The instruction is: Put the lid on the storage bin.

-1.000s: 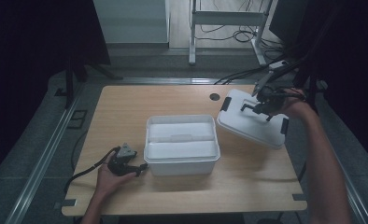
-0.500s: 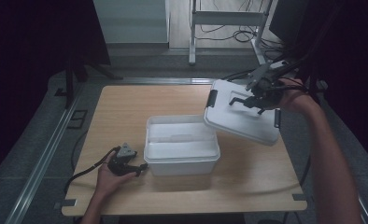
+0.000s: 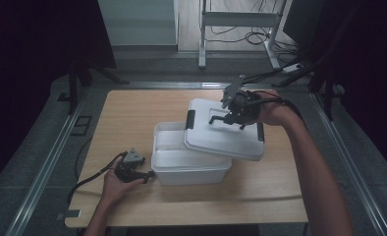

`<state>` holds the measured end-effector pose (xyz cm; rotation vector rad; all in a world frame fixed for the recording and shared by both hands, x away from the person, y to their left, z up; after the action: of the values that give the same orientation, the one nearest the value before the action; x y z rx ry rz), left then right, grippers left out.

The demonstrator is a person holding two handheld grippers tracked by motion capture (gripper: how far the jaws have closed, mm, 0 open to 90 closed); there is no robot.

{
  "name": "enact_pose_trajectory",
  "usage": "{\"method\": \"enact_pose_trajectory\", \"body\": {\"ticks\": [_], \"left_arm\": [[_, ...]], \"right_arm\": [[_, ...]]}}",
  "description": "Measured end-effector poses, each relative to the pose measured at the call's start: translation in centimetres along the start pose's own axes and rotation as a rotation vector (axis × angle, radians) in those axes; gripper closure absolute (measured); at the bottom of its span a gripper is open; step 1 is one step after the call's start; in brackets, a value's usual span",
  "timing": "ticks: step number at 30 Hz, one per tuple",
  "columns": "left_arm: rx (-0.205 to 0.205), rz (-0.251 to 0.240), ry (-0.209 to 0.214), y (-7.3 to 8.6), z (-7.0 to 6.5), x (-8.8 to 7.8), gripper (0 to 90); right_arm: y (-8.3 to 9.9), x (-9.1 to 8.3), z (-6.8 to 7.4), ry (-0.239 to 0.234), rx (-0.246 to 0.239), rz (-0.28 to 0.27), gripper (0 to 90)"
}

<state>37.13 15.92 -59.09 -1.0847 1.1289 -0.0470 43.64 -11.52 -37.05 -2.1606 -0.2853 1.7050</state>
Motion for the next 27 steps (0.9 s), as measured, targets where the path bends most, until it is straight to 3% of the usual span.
{"method": "enact_pose_trajectory", "body": {"ticks": [13,27], "left_arm": [[0.001,0.0,-0.004,0.0,0.0,0.0,28.2],[0.002,-0.001,-0.005,0.0,0.0,0.1,28.1]], "right_arm": [[-4.5,2.7,3.3,-0.057,-0.097,0.006,84.1],[-7.8,4.3,4.8,-0.077,-0.138,0.002,84.1]]}}
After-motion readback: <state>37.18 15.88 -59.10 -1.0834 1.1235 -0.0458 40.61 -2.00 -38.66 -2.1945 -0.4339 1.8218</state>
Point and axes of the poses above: each handheld gripper's, and its own axes: x roughly forward along the jaws, y roughly out of its underside, z roughly to its left, the point moved 10 cm from there along x, roughly forward along the jaws, and after that the axes turned 5 degrees about x, right-handed, at the moved point
